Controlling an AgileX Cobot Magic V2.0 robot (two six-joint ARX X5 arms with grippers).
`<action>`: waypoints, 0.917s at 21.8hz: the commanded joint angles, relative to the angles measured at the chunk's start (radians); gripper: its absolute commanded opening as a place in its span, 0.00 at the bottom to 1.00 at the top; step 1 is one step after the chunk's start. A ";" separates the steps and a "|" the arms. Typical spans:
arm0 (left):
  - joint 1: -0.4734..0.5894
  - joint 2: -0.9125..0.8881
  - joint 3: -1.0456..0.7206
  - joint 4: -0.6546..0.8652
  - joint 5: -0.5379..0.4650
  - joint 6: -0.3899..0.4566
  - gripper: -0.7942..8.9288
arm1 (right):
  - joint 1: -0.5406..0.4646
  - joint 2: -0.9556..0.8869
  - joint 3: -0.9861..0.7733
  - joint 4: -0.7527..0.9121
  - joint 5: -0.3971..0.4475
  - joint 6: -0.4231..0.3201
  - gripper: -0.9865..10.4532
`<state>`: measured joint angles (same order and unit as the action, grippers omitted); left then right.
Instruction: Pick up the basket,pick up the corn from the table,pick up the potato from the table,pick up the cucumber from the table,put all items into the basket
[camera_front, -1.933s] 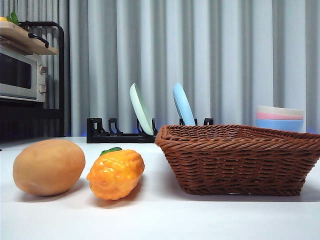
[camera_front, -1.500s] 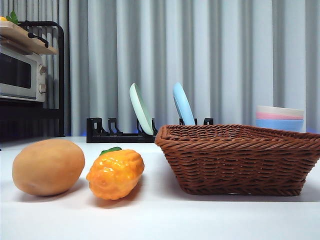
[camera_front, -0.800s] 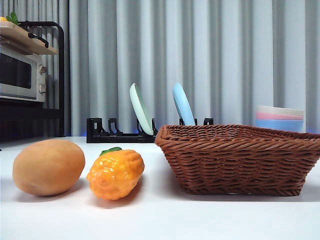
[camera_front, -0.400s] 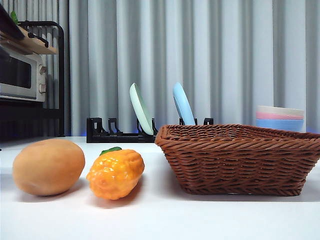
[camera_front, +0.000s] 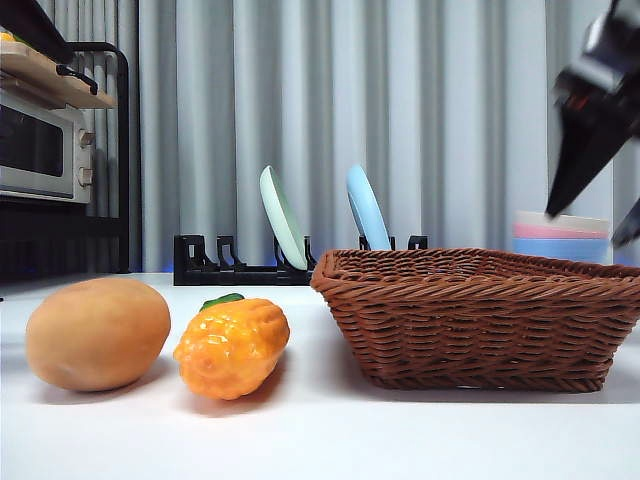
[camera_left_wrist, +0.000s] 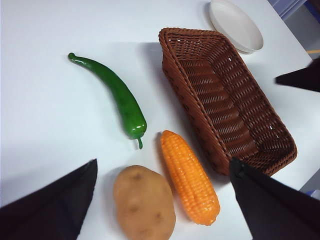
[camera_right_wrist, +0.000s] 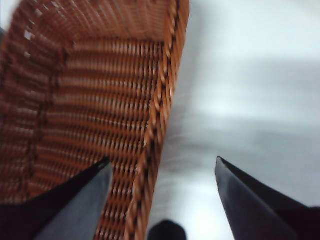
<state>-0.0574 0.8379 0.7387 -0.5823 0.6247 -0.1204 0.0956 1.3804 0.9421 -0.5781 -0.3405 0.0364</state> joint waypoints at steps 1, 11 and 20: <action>-0.003 0.000 0.003 0.010 0.005 0.008 0.53 | 0.016 0.095 0.019 0.014 -0.002 -0.008 0.39; -0.030 0.010 0.003 0.103 -0.001 -0.049 0.53 | 0.042 0.164 0.028 0.043 -0.138 0.040 0.08; -0.266 0.344 0.153 0.191 -0.246 -0.075 0.53 | 0.042 -0.236 0.030 0.020 -0.129 0.098 0.08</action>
<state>-0.3134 1.1641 0.8906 -0.3958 0.3862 -0.2024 0.1371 1.1633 0.9630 -0.5705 -0.4599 0.1169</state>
